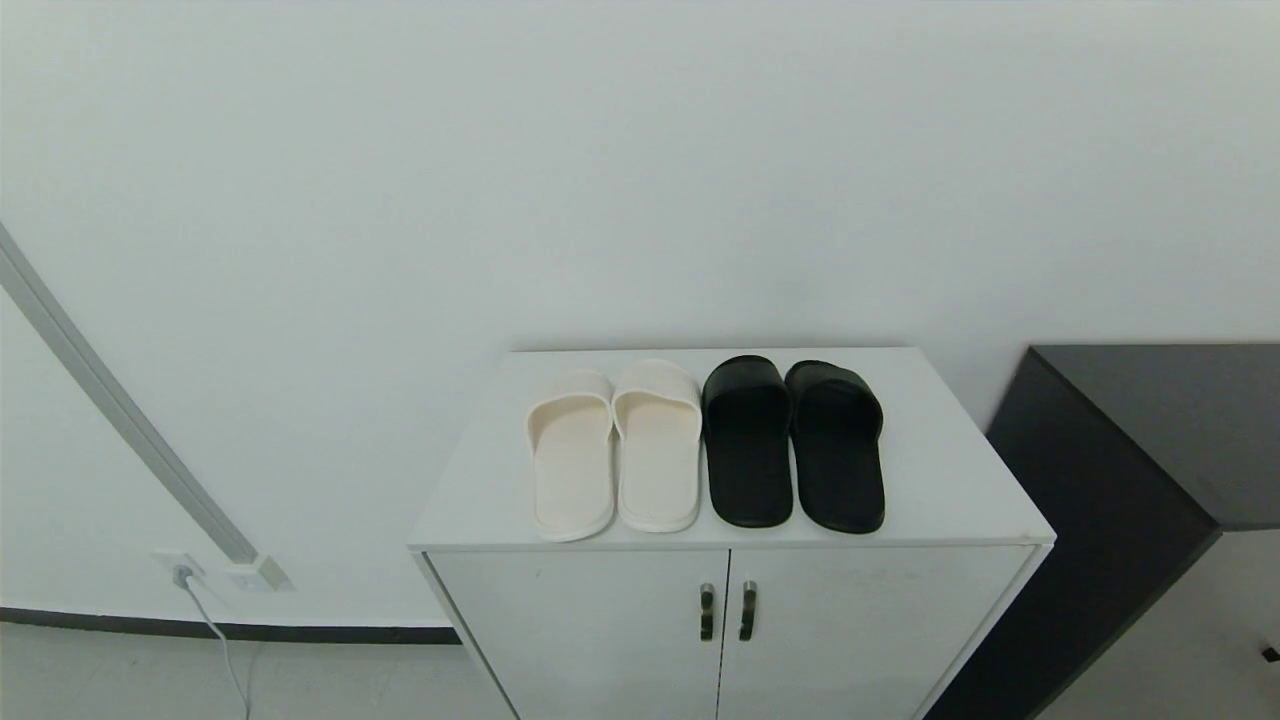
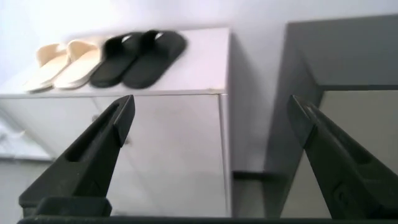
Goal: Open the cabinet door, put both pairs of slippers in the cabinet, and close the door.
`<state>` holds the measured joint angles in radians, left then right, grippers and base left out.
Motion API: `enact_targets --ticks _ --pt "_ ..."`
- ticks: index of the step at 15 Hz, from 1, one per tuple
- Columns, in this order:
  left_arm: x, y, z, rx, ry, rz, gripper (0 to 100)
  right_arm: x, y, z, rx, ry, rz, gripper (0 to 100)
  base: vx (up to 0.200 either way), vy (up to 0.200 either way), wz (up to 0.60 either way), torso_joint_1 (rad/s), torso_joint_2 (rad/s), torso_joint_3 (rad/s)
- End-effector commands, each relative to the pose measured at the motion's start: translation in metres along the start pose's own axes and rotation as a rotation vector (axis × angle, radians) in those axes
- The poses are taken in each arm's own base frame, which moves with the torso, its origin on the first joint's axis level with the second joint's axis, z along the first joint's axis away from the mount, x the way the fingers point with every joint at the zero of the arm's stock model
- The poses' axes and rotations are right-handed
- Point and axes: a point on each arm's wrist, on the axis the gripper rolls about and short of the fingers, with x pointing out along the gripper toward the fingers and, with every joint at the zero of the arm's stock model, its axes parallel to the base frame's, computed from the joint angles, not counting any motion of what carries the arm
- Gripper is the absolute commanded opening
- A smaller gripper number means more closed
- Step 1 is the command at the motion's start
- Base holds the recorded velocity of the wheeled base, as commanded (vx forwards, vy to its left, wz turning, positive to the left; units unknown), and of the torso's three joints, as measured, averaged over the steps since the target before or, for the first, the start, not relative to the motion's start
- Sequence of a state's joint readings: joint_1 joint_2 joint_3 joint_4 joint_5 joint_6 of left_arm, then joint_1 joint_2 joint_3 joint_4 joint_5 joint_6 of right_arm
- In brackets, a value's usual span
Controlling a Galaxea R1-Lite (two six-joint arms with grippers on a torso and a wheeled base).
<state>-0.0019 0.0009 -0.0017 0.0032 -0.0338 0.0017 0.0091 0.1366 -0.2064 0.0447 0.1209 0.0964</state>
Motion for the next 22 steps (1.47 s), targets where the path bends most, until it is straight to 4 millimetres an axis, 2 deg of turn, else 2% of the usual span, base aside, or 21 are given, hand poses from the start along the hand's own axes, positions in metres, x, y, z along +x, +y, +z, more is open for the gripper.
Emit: enact_targets --ticks 1,6,7,10,12,16,22 --pt "0.000 0.000 0.000 0.000 0.001 0.000 0 0.040 0.001 0.029 0.042 0.242 0.120 100 0.000 0.000 0.00 0.000 0.00 0.000" --pt "0.000 0.000 0.000 0.000 0.001 0.000 0 0.091 0.005 0.040 0.059 0.330 0.270 100 0.000 0.000 0.00 0.000 0.00 0.000" --pt "0.000 0.000 0.000 0.000 0.001 0.000 0 0.109 0.011 0.044 0.067 0.358 0.324 100 0.000 0.000 0.00 0.000 0.00 0.000" --pt "0.000 0.000 0.000 0.000 0.001 -0.001 0 0.139 0.030 0.055 0.076 0.384 0.364 100 0.000 0.000 0.00 0.000 0.00 0.000" --pt "0.000 0.000 0.000 0.000 0.001 0.000 0 0.153 0.054 0.067 0.112 0.369 0.389 100 0.000 0.000 0.00 0.000 0.00 0.000" --pt "0.000 0.000 0.000 0.000 0.001 -0.001 0 0.172 0.098 0.072 0.092 0.377 0.426 100 0.000 0.000 0.00 0.000 0.00 0.000" --pt "0.000 0.000 0.000 0.000 0.001 -0.001 0 0.229 0.161 0.040 0.032 0.318 0.266 100 0.000 0.000 0.00 0.000 0.00 0.000"
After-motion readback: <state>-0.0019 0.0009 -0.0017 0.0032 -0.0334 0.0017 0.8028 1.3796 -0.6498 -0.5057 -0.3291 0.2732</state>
